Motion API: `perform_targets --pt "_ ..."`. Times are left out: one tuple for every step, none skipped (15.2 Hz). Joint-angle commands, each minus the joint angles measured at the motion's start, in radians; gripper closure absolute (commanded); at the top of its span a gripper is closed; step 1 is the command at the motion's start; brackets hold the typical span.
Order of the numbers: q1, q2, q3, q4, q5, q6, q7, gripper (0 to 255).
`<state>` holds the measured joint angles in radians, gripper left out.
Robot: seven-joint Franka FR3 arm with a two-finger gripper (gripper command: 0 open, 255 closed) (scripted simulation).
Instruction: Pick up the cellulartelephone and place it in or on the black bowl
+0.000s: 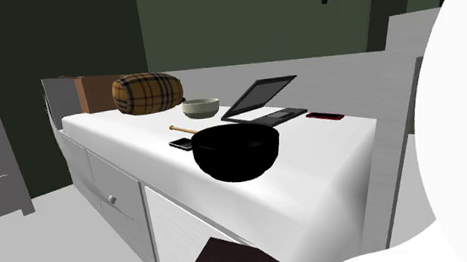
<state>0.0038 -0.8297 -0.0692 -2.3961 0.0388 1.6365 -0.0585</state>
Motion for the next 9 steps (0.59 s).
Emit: perform_targets --pt "0.000 0.000 0.000 0.000 0.000 0.000 0.000 0" --pt "0.014 0.023 0.010 -0.003 0.006 0.025 -0.006 0" --pt "0.027 0.046 0.020 -0.006 0.012 0.050 -0.013 0" --pt "0.040 0.071 0.030 -0.007 0.018 0.074 -0.019 0" --pt "0.053 0.095 0.040 -0.008 0.023 0.099 -0.026 0" --pt "0.066 0.121 0.050 -0.008 0.028 0.122 -0.032 0" --pt "0.079 0.146 0.060 -0.007 0.033 0.146 -0.039 0" --pt "0.092 0.173 0.070 -0.005 0.038 0.169 -0.045 0" --pt "0.104 0.199 0.080 -0.002 0.042 0.192 -0.052 0"
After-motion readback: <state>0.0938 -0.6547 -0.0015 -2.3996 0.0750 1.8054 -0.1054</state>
